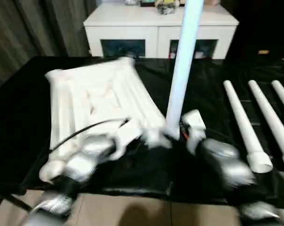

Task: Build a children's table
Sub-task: Rotate leg to tighten, then rotate table base

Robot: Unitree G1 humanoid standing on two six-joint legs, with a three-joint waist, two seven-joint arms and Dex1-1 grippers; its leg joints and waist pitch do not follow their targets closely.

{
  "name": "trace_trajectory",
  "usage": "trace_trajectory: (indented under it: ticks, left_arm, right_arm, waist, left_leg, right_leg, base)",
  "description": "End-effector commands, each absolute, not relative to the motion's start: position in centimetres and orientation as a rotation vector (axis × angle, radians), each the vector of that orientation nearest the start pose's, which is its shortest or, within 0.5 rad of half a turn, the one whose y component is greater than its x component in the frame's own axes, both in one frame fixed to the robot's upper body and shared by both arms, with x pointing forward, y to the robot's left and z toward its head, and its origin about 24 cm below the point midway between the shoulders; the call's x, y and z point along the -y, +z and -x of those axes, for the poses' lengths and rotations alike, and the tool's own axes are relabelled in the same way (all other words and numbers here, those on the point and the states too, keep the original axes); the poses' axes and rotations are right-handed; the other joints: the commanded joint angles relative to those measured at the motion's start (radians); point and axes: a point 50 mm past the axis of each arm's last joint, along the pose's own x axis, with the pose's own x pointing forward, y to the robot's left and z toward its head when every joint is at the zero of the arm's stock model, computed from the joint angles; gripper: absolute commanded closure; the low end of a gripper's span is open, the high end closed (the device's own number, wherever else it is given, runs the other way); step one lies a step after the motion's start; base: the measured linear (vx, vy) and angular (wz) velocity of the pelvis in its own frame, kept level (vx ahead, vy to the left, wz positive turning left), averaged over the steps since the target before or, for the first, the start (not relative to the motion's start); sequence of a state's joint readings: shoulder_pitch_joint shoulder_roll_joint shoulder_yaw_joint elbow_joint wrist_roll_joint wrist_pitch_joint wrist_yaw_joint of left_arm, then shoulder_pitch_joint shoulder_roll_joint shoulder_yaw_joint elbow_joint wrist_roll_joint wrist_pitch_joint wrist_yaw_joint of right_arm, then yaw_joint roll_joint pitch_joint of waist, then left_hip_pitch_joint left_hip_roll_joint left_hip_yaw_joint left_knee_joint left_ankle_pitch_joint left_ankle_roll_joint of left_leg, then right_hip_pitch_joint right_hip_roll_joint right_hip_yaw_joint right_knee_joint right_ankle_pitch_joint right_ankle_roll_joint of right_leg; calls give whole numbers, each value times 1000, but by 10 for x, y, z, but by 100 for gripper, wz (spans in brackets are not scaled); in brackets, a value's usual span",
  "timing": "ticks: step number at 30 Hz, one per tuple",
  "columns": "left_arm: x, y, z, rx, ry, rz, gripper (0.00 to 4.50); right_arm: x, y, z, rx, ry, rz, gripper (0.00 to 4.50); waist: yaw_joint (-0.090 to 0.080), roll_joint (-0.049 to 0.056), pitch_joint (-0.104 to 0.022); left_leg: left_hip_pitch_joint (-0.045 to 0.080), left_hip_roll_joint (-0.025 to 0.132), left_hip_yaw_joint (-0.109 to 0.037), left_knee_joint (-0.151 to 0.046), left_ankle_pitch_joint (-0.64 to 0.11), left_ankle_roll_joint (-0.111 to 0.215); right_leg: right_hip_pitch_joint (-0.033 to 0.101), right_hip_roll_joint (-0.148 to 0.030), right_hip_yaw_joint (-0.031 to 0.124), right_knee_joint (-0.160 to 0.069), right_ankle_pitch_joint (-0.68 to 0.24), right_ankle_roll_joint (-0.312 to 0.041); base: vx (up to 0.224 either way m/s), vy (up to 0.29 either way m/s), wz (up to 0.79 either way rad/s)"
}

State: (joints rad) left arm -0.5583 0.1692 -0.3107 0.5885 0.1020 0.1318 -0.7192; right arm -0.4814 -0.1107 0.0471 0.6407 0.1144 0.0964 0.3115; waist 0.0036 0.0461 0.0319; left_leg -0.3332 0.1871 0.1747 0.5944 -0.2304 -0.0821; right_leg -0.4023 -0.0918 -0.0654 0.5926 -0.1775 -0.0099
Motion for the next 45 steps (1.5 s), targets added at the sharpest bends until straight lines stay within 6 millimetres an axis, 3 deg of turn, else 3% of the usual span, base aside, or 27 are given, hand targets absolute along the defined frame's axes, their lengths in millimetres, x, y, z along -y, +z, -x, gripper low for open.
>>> trace_trajectory:
  ticks: [1, 3, 6, 8, 12, 13, 16, 19, 24, 25, 26, 28, 29, 31, 32, 33, 34, 35, 36, 37, 38, 40, 41, 43, 44, 45]
  left_arm:
    - [-76, 30, -325, -333, -924, -381, 450]
    - [-66, 32, -328, -316, -901, -379, 450]
    - [-50, 34, -333, -295, -885, -389, 450]
    - [-46, 35, -334, -292, -882, -389, 450]
    - [-43, 36, -337, -278, -896, -403, 450]
    - [-43, 36, -337, -278, -896, -403, 450]
    - [-43, 39, -336, -224, -935, -410, 450]
    - [-41, 42, -335, -183, -957, -391, 450]
    - [-40, 52, -340, -96, -902, -351, 450]
    - [-39, 52, -340, -94, -901, -348, 422]
    - [-39, 55, -341, -82, -899, -328, 422]
    - [-40, 62, -343, -43, -880, -297, 392]
    - [-42, 67, -345, -24, -865, -247, 382]
    - [-50, 81, -350, 31, -817, -176, 366]
    - [-53, 86, -352, 55, -800, -159, 354]
    - [-61, 93, -354, 81, -772, -136, 348]
    - [-70, 99, -356, 104, -739, -126, 344]
    - [-80, 103, -358, 113, -694, -124, 338]
    - [-83, 104, -359, 116, -682, -123, 328]
    - [-103, 107, -363, 111, -596, -130, 317]
    - [-134, 108, -368, 89, -445, -173, 317]
    - [-143, 108, -369, 84, -402, -187, 303]
    - [-165, 107, -370, 60, -304, -211, 295]
    - [-210, 106, -366, 12, -107, -273, 285]
    - [-261, 107, -351, -46, 84, -362, 276]
    - [-271, 107, -347, -61, 114, -381, 276]
  right_arm:
    - [147, -2, -327, -406, 166, -29, 178]
    - [147, -4, -329, -415, 80, -52, 178]
    - [141, -3, -332, -413, 0, -29, 178]
    - [137, -3, -334, -416, -7, -26, 178]
    - [123, 4, -340, -371, 50, -71, 178]
    - [123, 4, -340, -371, 50, -71, 178]
    - [125, 14, -343, -313, 64, -70, 106]
    - [129, 22, -345, -271, 63, -22, 83]
    - [147, 41, -338, -179, 77, 6, 83]
    - [147, 41, -338, -178, 77, 7, 79]
    - [150, 43, -335, -168, 82, 12, 79]
    - [154, 46, -327, -154, 98, 38, 77]
    - [155, 48, -320, -141, 116, 42, 77]
    - [155, 52, -309, -119, 158, 43, 77]
    - [154, 54, -305, -113, 175, 42, 77]
    - [152, 56, -299, -101, 217, 26, 77]
    - [149, 58, -295, -91, 264, 6, 77]
    - [146, 59, -291, -89, 305, 4, 77]
    - [145, 59, -290, -89, 316, 5, 77]
    - [144, 59, -285, -94, 359, 11, 77]
    - [143, 57, -280, -109, 394, 12, 77]
    - [143, 56, -279, -114, 403, 11, 77]
    - [143, 55, -277, -126, 408, 13, 77]
    - [146, 48, -277, -175, 384, 42, 77]
    - [150, 37, -280, -252, 333, 84, 77]
    - [151, 35, -281, -269, 321, 92, 77]
  waist:
    - [-1, -16, -37]
    - [-1, -15, -41]
    - [5, -11, -45]
    - [9, -11, -49]
    - [9, -10, -53]
    - [9, -10, -53]
    - [11, -16, -49]
    - [13, -19, -49]
    - [34, -17, -55]
    - [37, -16, -57]
    - [37, -11, -58]
    - [42, -10, -66]
    - [45, -5, -69]
    - [45, -11, -68]
    - [47, -11, -67]
    - [46, -6, -64]
    - [46, -10, -60]
    - [45, -4, -59]
    - [42, -6, -56]
    - [37, -6, -51]
    - [34, -3, -47]
    - [24, -1, -47]
    - [21, -3, -49]
    - [22, 3, -52]
    - [14, 1, -52]
    - [9, 5, -55]
  left_leg:
    - [-11, 23, -11, -85, -257, 24]
    - [-11, 24, -11, -85, -250, 28]
    - [-7, 22, -5, -80, -213, 31]
    - [-13, 22, -3, -76, -165, 57]
    - [-23, 24, -5, -71, -109, 96]
    - [-23, 24, -4, -71, -113, 100]
    - [-21, 25, -4, -75, -159, 99]
    - [-21, 26, -4, -76, -163, 92]
    - [-25, 29, -2, -67, -60, 127]
    - [-24, 29, -3, -67, -48, 129]
    - [-25, 29, -3, -66, -41, 131]
    - [-27, 28, -5, -55, 27, 159]
    - [-28, 28, -7, -49, 72, 183]
    - [-33, 28, -6, -45, 90, 215]
    - [-31, 29, -4, -45, 68, 226]
    - [-32, 30, -4, -48, 35, 226]
    - [-33, 33, -3, -52, -8, 217]
    - [-34, 34, -4, -54, -27, 207]
    - [-35, 34, -4, -58, -47, 196]
    - [-34, 34, -4, -64, -96, 168]
    - [-32, 34, -5, -69, -149, 135]
    - [-35, 31, -9, -74, -168, 95]
    - [-29, 31, -8, -72, -170, 78]
    - [-29, 30, -9, -70, -136, 67]
    - [-39, 27, -13, -70, -94, 57]
    - [-37, 26, -15, -70, -86, 53]
  right_leg:
    - [30, -48, 36, -104, -488, -120]
    - [33, -47, 36, -100, -455, -126]
    - [31, -44, 39, -92, -345, -166]
    - [40, -44, 40, -78, -224, -203]
    - [50, -48, 37, -69, -153, -232]
    - [50, -47, 36, -70, -155, -233]
    - [50, -50, 37, -78, -234, -219]
    - [48, -52, 38, -80, -269, -200]
    - [50, -47, 39, -64, -121, -207]
    - [51, -49, 39, -61, -102, -211]
    - [51, -48, 39, -58, -85, -217]
    - [53, -45, 40, -43, 46, -232]
    - [51, -43, 39, -35, 125, -248]
    - [50, -45, 36, -31, 157, -263]
    - [49, -47, 36, -35, 128, -265]
    - [49, -47, 35, -39, 79, -261]
    - [51, -48, 35, -45, 24, -251]
    - [50, -48, 34, -46, -2, -247]
    - [50, -46, 33, -50, -28, -240]
    - [47, -43, 32, -58, -92, -228]
    - [47, -41, 32, -63, -157, -208]
    - [50, -41, 33, -68, -200, -173]
    - [44, -37, 34, -69, -198, -169]
    - [44, -36, 36, -62, -145, -175]
    - [52, -33, 33, -49, -84, -174]
    - [52, -34, 32, -47, -73, -175]
  base:
    - [0, 0, 0]
    - [0, 0, 0]
    - [0, 0, 0]
    - [0, 0, 0]
    - [0, 0, 0]
    - [0, 0, 0]
    - [0, 0, 0]
    - [0, 0, 0]
    - [0, 0, 0]
    - [0, 0, 0]
    - [0, 0, 0]
    - [0, 0, 0]
    - [0, 0, 0]
    - [0, 0, 0]
    - [0, 0, 0]
    - [0, 0, 0]
    - [0, 0, 0]
    - [0, 0, 0]
    - [0, 0, 0]
    - [0, 0, 0]
    - [0, 0, 0]
    - [0, 0, 0]
    - [0, 0, 0]
    - [0, 0, 0]
    - [0, 0, 0]
    - [0, 0, 0]
